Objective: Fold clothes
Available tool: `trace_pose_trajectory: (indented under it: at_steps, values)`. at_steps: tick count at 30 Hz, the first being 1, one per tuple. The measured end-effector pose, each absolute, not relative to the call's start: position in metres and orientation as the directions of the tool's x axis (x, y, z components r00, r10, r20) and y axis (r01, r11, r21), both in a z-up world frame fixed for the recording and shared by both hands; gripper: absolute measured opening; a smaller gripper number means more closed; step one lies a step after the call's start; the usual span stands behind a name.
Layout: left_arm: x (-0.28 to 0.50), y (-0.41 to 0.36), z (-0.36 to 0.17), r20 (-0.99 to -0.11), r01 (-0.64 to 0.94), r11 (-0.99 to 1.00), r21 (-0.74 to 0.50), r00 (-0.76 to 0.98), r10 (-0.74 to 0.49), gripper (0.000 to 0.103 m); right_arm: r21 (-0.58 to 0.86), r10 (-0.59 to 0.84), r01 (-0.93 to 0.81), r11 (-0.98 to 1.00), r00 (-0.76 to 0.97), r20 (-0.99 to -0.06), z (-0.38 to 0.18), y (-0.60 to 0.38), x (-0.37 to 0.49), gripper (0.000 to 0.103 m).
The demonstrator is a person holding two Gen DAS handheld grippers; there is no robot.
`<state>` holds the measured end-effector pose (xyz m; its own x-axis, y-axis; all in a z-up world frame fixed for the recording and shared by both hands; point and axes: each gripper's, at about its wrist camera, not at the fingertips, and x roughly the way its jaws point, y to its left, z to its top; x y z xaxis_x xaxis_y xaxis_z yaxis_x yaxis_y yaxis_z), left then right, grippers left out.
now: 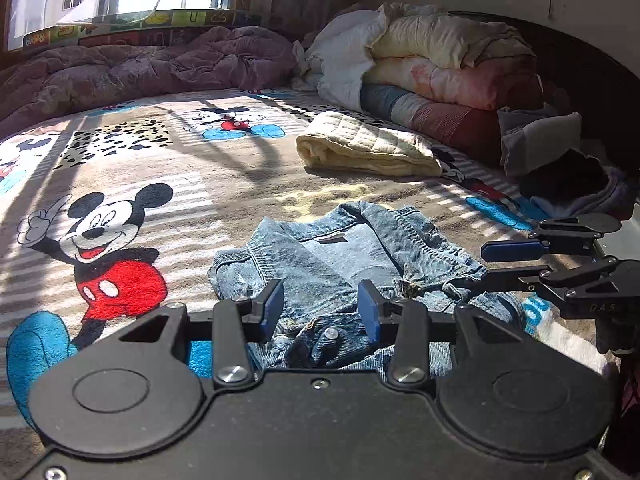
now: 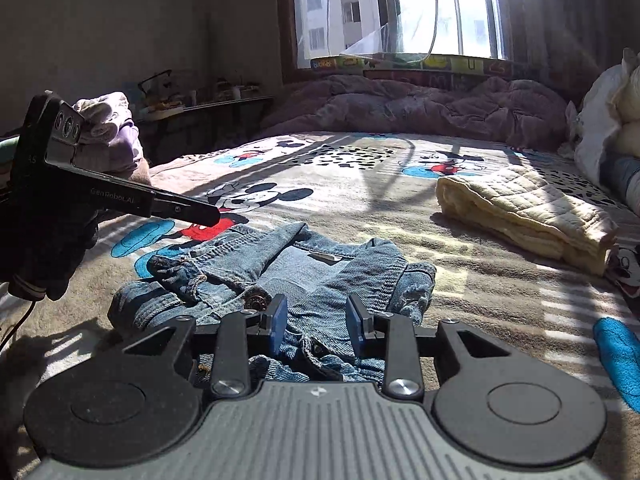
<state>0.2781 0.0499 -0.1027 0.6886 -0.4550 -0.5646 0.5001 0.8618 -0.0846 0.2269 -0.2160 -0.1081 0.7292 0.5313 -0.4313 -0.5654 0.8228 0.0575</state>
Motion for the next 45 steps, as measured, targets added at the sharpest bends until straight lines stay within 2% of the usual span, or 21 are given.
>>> trace_pose_trajectory:
  at_steps: [2,4,6,7,9,11,13,14,17,21,25,26,29,30,31,34,37,45]
  values:
    - [0.282,0.041,-0.123,-0.619,0.451,0.892,-0.036,0.690,-0.374,0.043,0.038,0.522,-0.566,0.823,0.729,-0.444,-0.115,-0.210,0.219,0.035]
    - [0.287,0.041,-0.133,-0.624,0.403,0.914,-0.044,0.704,-0.341,0.048,0.035,0.504,-0.558,0.829,0.718,-0.481,-0.130,-0.204,0.219,0.036]
    - [0.292,0.045,-0.136,-0.606,0.366,0.927,-0.085,0.719,-0.340,0.047,0.070,0.502,-0.537,0.841,0.724,-0.472,-0.142,-0.204,0.224,0.038]
    - [0.290,0.044,-0.135,-0.596,0.358,0.930,-0.080,0.730,-0.333,0.043,0.073,0.498,-0.531,0.844,0.726,-0.474,-0.140,-0.204,0.224,0.038]
    - [0.270,0.037,-0.120,-0.567,0.375,0.927,0.007,0.765,-0.305,0.041,0.076,0.499,-0.525,0.847,0.739,-0.452,-0.130,-0.205,0.217,0.038]
    - [0.248,0.035,-0.108,-0.539,0.389,0.921,0.018,0.779,-0.319,0.041,0.068,0.513,-0.536,0.842,0.754,-0.409,-0.120,-0.209,0.203,0.038]
    - [0.245,0.031,-0.118,-0.564,0.404,0.915,-0.011,0.753,-0.339,0.043,0.055,0.525,-0.549,0.834,0.761,-0.381,-0.112,-0.210,0.193,0.039]
    - [0.247,0.028,-0.125,-0.582,0.406,0.913,-0.021,0.738,-0.342,0.045,0.048,0.526,-0.553,0.832,0.757,-0.388,-0.113,-0.208,0.192,0.039]
    - [0.257,0.026,-0.145,-0.596,0.386,0.921,-0.057,0.726,-0.342,0.050,0.061,0.501,-0.544,0.837,0.716,-0.487,-0.137,-0.197,0.201,0.039]
    - [0.254,0.018,-0.145,-0.595,0.379,0.925,-0.018,0.739,-0.315,0.050,0.129,0.489,-0.505,0.854,0.693,-0.530,-0.140,-0.197,0.209,0.038]
    - [0.252,0.019,-0.145,-0.589,0.357,0.933,-0.040,0.746,-0.311,0.051,0.183,0.449,-0.422,0.888,0.703,-0.552,-0.134,-0.198,0.202,0.040]
    - [0.250,0.018,-0.144,-0.587,0.349,0.936,-0.041,0.749,-0.305,0.052,0.176,0.427,-0.403,0.898,0.704,-0.567,-0.130,-0.195,0.199,0.047]
    - [0.240,0.016,-0.136,-0.577,0.315,0.949,-0.024,0.771,-0.270,0.058,0.199,0.411,-0.366,0.909,0.702,-0.582,-0.122,-0.191,0.190,0.085]
    - [0.234,0.015,-0.132,-0.566,0.296,0.955,-0.020,0.784,-0.255,0.061,0.200,0.393,-0.344,0.918,0.705,-0.590,-0.120,-0.189,0.187,0.097]
    - [0.228,0.016,-0.128,-0.554,0.276,0.961,-0.019,0.797,-0.240,0.071,0.189,0.373,-0.327,0.926,0.707,-0.601,-0.119,-0.188,0.185,0.102]
    - [0.210,0.023,-0.119,-0.525,0.222,0.974,-0.041,0.824,-0.210,0.076,0.191,0.352,-0.300,0.935,0.709,-0.611,-0.114,-0.189,0.177,0.102]
    - [0.196,0.034,-0.113,-0.515,0.176,0.978,-0.116,0.831,-0.211,0.082,0.201,0.332,-0.264,0.943,0.727,-0.601,-0.108,-0.195,0.166,0.102]
    - [0.172,0.044,-0.116,-0.552,0.105,0.951,-0.291,0.793,-0.256,0.097,0.183,0.285,-0.219,0.959,0.744,-0.604,-0.103,-0.201,0.147,0.102]
